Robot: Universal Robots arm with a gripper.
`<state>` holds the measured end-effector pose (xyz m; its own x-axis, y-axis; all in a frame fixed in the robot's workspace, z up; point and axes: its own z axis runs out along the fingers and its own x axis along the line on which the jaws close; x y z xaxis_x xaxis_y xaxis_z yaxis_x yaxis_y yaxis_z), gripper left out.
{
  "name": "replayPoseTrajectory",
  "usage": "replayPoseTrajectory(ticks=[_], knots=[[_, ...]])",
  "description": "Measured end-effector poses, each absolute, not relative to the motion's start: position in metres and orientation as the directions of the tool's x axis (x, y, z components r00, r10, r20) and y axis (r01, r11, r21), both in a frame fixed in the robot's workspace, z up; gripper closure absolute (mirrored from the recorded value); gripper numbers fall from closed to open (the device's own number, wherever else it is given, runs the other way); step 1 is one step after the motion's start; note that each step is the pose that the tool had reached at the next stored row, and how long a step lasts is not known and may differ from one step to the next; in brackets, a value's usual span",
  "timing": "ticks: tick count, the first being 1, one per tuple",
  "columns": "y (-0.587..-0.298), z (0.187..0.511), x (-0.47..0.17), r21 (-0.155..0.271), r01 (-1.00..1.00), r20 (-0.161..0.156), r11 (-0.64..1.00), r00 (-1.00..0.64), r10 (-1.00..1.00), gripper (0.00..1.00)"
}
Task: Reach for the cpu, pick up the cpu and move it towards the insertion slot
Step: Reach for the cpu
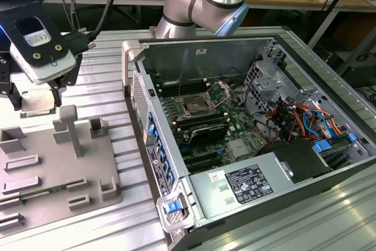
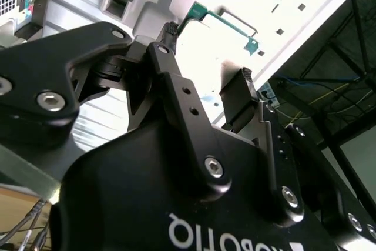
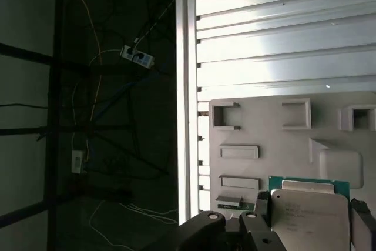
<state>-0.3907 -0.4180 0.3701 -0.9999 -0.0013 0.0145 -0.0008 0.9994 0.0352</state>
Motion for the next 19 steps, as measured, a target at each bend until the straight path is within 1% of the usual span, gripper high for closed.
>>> replayPoseTrajectory(ticks=[7,19], knots=[[-0.416,0.377,-0.385,0.035,-0.001,0.014,0.999,-1.0,-0.002,0.45],[-0.403,0.377,-0.337,0.035,-0.001,0.014,0.999,-1.0,-0.001,0.45]])
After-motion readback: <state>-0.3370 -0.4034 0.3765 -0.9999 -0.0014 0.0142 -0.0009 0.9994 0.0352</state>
